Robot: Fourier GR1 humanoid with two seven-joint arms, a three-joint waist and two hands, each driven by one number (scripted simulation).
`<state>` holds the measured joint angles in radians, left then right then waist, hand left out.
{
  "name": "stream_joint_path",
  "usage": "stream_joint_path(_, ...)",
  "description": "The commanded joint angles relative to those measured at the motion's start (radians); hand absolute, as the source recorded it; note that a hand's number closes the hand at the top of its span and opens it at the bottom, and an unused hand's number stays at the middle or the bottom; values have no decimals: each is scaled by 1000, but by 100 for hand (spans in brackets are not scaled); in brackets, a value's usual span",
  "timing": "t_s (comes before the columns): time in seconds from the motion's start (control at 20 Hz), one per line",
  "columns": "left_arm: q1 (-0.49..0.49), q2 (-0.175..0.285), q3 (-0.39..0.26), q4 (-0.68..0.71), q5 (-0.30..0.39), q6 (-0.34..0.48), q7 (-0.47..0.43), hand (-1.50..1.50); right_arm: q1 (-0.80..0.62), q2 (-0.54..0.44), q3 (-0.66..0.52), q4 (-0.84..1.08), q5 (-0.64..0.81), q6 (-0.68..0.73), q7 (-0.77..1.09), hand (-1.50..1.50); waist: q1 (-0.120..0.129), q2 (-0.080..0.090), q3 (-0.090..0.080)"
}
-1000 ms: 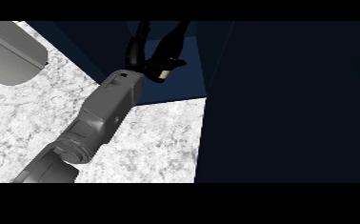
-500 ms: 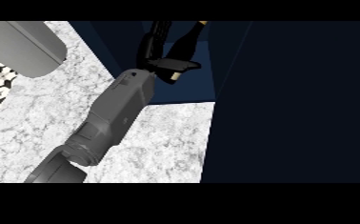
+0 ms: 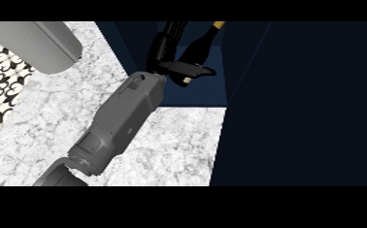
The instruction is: Pick up the wine, place it into the cabinet and close the cabinet
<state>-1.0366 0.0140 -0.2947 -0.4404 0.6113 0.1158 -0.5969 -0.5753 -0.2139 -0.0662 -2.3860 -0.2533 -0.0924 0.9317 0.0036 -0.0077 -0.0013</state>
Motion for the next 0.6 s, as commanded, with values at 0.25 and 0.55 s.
stream_joint_path(0.25,196,-14,-188,-481,-35,180,195,-150,20,-12,13,-66,20,-15,21,-150,25,-13,1)
stream_joint_path(0.55,342,-14,-331,-786,-39,430,255,-150,-43,-28,9,-65,-3,-55,80,-150,2,-4,1)
